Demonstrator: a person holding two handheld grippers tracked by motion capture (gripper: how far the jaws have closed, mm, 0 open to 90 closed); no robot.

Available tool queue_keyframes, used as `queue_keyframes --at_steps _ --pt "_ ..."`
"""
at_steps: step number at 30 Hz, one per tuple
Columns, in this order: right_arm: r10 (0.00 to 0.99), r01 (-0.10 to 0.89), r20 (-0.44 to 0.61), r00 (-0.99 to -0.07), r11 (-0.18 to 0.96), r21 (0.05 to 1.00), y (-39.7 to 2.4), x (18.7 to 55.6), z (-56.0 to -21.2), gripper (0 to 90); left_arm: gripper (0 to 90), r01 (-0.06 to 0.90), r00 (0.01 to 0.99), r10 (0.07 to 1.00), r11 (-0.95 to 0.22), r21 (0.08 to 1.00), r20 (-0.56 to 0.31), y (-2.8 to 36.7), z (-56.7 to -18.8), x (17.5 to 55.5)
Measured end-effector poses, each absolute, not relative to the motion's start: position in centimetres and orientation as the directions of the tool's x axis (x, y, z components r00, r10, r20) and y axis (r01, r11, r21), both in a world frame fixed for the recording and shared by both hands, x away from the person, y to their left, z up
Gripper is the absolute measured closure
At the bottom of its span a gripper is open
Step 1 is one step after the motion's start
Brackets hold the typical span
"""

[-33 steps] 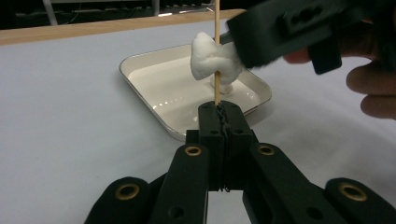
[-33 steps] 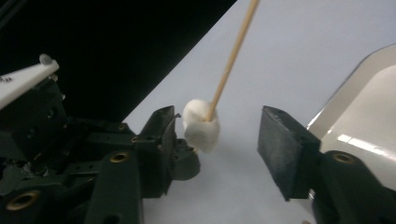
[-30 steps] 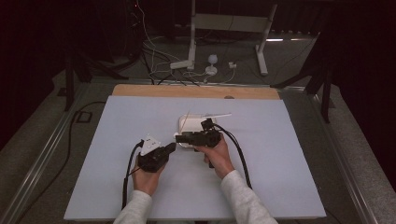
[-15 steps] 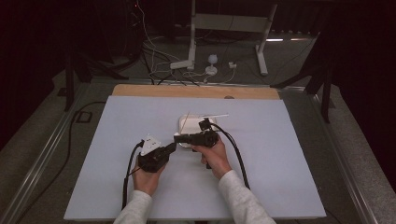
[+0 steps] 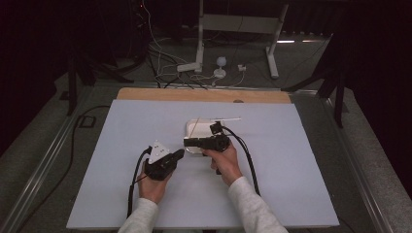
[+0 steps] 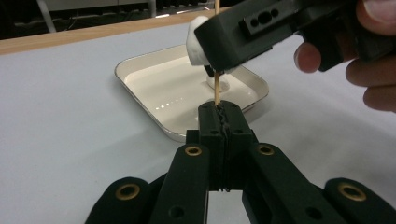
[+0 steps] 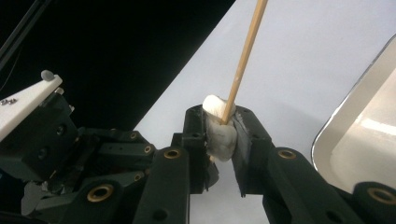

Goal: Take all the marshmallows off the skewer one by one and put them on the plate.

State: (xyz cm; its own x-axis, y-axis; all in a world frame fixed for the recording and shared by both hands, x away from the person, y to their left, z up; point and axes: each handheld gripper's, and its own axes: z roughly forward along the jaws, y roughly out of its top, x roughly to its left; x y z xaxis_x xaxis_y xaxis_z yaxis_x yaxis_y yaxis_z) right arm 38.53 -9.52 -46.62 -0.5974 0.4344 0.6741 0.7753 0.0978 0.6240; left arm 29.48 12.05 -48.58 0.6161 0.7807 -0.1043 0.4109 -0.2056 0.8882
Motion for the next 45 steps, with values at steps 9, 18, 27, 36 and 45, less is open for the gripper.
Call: queue_keyframes --at_steps 9,18,27,36,45 --pt "0.467 0.752 0.667 -0.581 -0.006 0.66 -12.7 39.4 -44.3 77.8 90.0 0.391 0.65 0.757 -0.264 0.882 -0.062 11.2 -48.9 29.2" --pt "0.475 0.749 0.666 -0.575 -0.023 0.662 -13.1 39.8 -44.2 77.7 90.0 0.381 0.659 0.75 -0.265 0.886 -0.059 11.5 -48.8 29.1" --pt "0.491 0.737 0.667 -0.561 -0.071 0.672 -14.1 40.4 -43.3 77.7 90.0 0.371 0.665 0.746 -0.285 0.884 -0.039 11.6 -48.7 28.9" --pt "0.516 0.707 0.669 -0.535 -0.16 0.689 -17.0 41.3 -41.5 78.2 90.0 0.389 0.645 0.763 -0.288 0.875 -0.035 12.4 -49.0 28.8" --pt "0.609 0.692 0.58 -0.54 -0.071 0.718 -16.9 41.4 -42.4 76.2 90.0 0.404 0.623 0.779 -0.252 0.879 -0.064 12.5 -48.9 29.0"
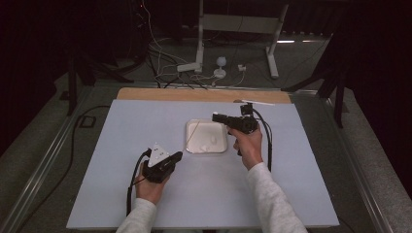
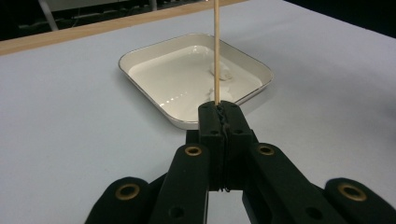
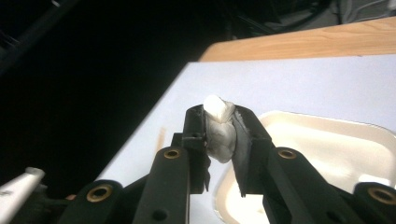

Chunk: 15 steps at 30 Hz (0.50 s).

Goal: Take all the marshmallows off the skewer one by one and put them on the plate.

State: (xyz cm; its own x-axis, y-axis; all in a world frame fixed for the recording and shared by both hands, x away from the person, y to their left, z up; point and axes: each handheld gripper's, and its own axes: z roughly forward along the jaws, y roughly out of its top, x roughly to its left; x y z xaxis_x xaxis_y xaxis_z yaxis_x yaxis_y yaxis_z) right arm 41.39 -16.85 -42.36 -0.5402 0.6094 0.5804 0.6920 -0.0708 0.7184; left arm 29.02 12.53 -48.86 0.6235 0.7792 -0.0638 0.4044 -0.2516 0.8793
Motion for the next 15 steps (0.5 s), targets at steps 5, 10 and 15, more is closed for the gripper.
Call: queue_keyframes --at_steps 5,10,15 --pt "0.669 0.679 0.513 -0.538 -0.016 0.734 -16.6 41.4 -43.1 75.1 90.0 0.412 0.618 0.782 -0.236 0.88 -0.08 12.5 -48.8 29.1" --pt "0.735 0.681 0.438 -0.518 0.043 0.731 -16.5 41.4 -44.3 74.4 90.0 0.428 0.604 0.789 -0.208 0.88 -0.108 12.4 -48.8 29.2" --pt "0.78 0.693 0.385 -0.493 0.085 0.716 -16.7 41.3 -45.9 73.9 90.0 0.445 0.588 0.799 -0.191 0.875 -0.125 12.3 -48.7 29.5"
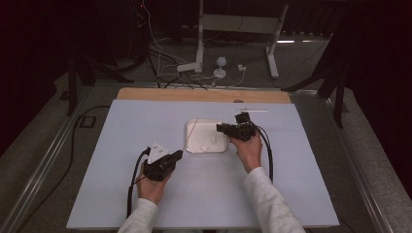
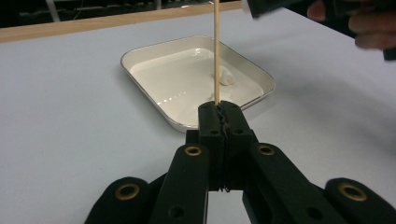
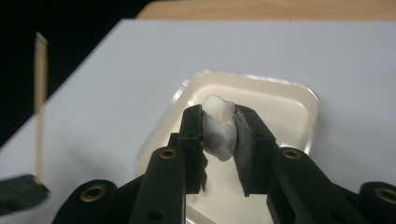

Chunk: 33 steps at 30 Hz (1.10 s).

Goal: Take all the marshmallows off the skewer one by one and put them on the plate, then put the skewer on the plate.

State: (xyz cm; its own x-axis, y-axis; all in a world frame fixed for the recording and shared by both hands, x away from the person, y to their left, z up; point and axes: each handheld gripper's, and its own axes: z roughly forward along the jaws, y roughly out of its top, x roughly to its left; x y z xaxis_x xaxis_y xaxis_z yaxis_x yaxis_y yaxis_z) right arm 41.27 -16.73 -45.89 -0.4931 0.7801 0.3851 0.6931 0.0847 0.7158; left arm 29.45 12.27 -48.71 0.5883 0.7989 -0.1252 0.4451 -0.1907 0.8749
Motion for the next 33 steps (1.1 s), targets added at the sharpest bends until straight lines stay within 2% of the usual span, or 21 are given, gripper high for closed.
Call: queue_keyframes --at_steps 10,14,16,19,21,23,28,33 --pt "0.816 0.712 0.312 -0.487 0.164 0.683 -15.9 41.1 -48.2 73.2 90.0 0.468 0.571 0.807 -0.171 0.867 -0.149 11.5 -48.3 30.9" --pt "0.823 0.719 0.302 -0.481 0.173 0.673 -15.6 41.2 -48.6 69.4 90.0 0.475 0.565 0.81 -0.161 0.865 -0.159 11.1 -48.0 31.7" --pt "0.827 0.722 0.298 -0.477 0.175 0.669 -15.5 41.3 -48.8 63.2 90.0 0.478 0.558 0.813 -0.152 0.865 -0.166 11.0 -47.8 32.0" --pt "0.832 0.729 0.297 -0.469 0.175 0.661 -15.3 41.3 -49.1 42.2 90.0 0.485 0.548 0.818 -0.138 0.863 -0.177 10.7 -47.7 32.6" --pt "0.823 0.734 0.315 -0.474 0.171 0.657 -15.3 41.3 -49.1 37.4 90.0 0.492 0.54 0.821 -0.13 0.861 -0.185 10.5 -47.7 32.8" --pt "0.824 0.721 0.309 -0.475 0.163 0.673 -15.3 41.1 -48.8 28.9 90.0 0.499 0.533 0.824 -0.122 0.858 -0.194 10.4 -47.7 33.1" --pt "0.806 0.707 0.342 -0.482 0.127 0.696 -15.7 40.8 -47.9 19.4 90.0 0.519 0.514 0.832 -0.11 0.848 -0.207 9.6 -48.0 33.9" --pt "0.797 0.68 0.34 -0.499 0.118 0.724 -16.1 40.0 -47.1 15.1 90.0 0.544 0.488 0.841 -0.083 0.835 -0.235 9.0 -48.4 34.7"
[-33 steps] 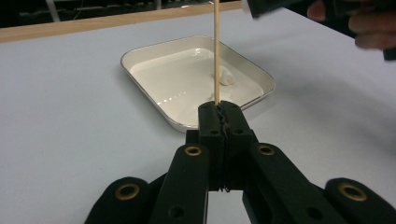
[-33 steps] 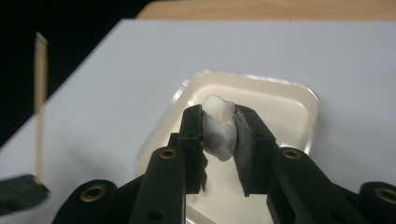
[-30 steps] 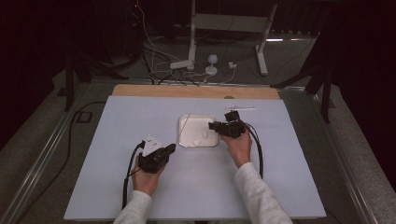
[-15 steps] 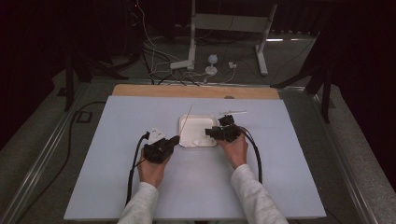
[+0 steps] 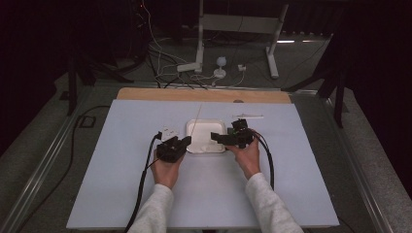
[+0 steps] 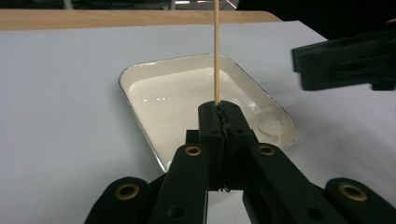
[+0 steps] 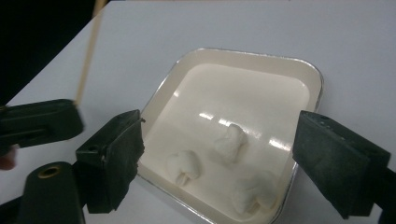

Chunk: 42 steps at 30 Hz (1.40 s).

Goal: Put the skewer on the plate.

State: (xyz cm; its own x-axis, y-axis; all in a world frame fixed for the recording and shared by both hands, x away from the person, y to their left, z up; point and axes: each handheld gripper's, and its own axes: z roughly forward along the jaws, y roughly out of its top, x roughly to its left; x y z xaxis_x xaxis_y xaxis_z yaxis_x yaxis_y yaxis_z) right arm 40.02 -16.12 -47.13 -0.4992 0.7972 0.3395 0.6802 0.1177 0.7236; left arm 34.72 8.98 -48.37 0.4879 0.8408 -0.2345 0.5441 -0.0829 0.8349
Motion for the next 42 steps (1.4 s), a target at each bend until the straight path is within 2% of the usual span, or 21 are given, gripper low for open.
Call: queue_keyframes --at_steps 15,24,42 --pt "0.787 0.616 0.312 -0.531 0.106 0.781 -18.1 37.4 -46.8 14.6 90.0 0.623 0.422 0.866 -0.062 0.779 -0.269 7.4 -49.9 36.5" --pt "0.775 0.575 0.297 -0.557 0.102 0.812 -19.7 35.8 -46.1 14.5 90.0 0.662 0.402 0.878 -0.081 0.745 -0.262 7.0 -51.0 37.2" --pt "0.769 0.552 0.281 -0.575 0.11 0.827 -23.1 33.0 -46.7 11.5 90.0 0.727 0.347 0.898 -0.076 0.682 -0.27 6.6 -52.1 37.8"
